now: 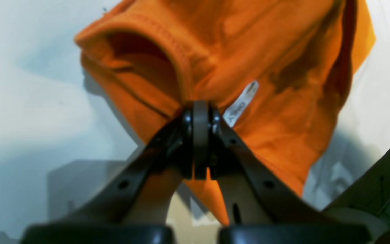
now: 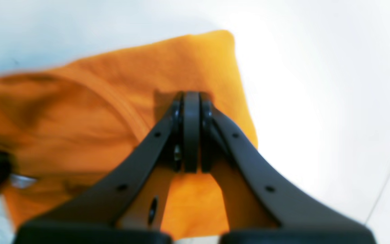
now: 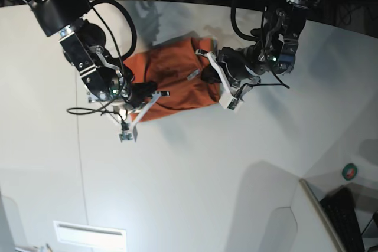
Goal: Layout the t-shirt on the table in an organized manner, then fold the t-shirt properly
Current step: 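Move the left gripper back to the bundle's edge and grasp it, then tuck and flatten the bundle edge with the left gripper, right holding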
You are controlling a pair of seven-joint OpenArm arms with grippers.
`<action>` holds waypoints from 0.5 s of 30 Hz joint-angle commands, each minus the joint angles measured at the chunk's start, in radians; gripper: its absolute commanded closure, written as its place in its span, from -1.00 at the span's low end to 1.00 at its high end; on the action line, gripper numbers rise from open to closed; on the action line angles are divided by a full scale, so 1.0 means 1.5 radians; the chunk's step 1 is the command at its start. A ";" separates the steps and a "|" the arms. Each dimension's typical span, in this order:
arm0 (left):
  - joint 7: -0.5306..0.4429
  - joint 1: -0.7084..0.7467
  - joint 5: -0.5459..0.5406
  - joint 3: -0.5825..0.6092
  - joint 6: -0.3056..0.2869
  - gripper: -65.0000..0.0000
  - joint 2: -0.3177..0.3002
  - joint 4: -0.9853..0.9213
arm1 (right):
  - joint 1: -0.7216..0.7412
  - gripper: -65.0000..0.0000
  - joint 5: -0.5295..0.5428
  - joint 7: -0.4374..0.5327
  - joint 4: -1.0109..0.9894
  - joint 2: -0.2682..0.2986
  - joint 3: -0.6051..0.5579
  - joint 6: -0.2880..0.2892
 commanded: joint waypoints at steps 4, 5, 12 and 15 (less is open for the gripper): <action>-0.008 -0.019 0.002 -0.003 0.000 1.00 -0.004 -0.001 | 0.017 1.00 -0.005 0.038 -0.042 0.004 0.003 -0.003; -0.008 -0.020 0.002 -0.003 0.000 1.00 -0.004 -0.003 | 0.017 1.00 -0.005 0.041 -0.044 0.005 0.003 -0.002; -0.005 -0.019 -0.005 -0.005 0.000 1.00 -0.004 0.056 | -0.014 1.00 -0.005 0.037 0.093 0.007 0.009 -0.003; -0.002 0.000 -0.005 -0.033 -0.002 1.00 -0.006 0.125 | -0.029 1.00 -0.005 -0.003 0.166 0.020 0.009 -0.004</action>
